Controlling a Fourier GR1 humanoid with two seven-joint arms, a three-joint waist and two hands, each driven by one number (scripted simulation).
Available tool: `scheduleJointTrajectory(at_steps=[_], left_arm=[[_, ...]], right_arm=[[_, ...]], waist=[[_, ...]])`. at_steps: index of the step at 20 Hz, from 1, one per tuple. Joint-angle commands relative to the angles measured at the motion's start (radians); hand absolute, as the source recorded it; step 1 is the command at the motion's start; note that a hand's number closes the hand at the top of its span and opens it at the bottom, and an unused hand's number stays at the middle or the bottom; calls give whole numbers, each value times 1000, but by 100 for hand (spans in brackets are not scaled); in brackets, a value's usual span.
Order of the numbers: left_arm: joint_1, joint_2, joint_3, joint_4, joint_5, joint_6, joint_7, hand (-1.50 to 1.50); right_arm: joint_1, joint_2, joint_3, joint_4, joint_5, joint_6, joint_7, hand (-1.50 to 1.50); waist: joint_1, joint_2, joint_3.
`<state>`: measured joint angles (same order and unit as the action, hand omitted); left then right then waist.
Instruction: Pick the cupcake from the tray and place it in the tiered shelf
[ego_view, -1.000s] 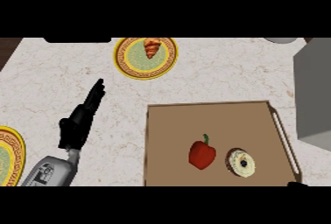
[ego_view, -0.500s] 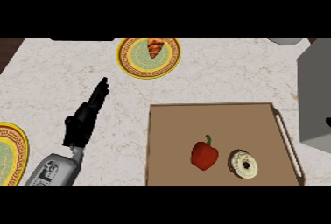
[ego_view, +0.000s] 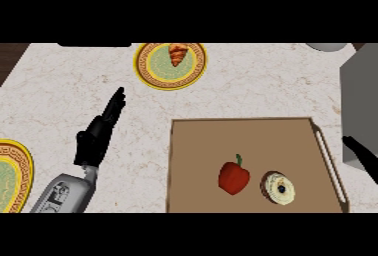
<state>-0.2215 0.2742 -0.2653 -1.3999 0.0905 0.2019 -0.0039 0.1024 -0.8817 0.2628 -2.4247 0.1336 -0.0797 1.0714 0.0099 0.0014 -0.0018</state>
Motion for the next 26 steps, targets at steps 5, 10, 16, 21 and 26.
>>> scheduleJointTrajectory(at_steps=[5, 10, 16, 21, 26], left_arm=[[-13, -32, 16, -4, -23, -11, 14, 0], [56, -41, 15, -22, -57, -13, -12, 0], [60, -24, 56, -23, -49, -50, -12, 0], [-27, -59, 58, 28, -64, -48, 24, 0], [42, -58, 60, -46, -60, -62, 25, 0]], right_arm=[[-173, 133, 208, 30, 243, 6, 232, -150], [-86, 156, 124, 31, 216, 48, 176, -150], [-166, 283, 237, 143, 343, 49, 180, -150], [-165, 325, 247, 120, 369, 99, 247, -150], [-184, 355, 200, 179, 372, 140, 221, -150]], waist=[[-1, -1, 0], [-12, -3, 1], [-7, -2, 1], [-17, -1, 1], [-7, -1, 1]])
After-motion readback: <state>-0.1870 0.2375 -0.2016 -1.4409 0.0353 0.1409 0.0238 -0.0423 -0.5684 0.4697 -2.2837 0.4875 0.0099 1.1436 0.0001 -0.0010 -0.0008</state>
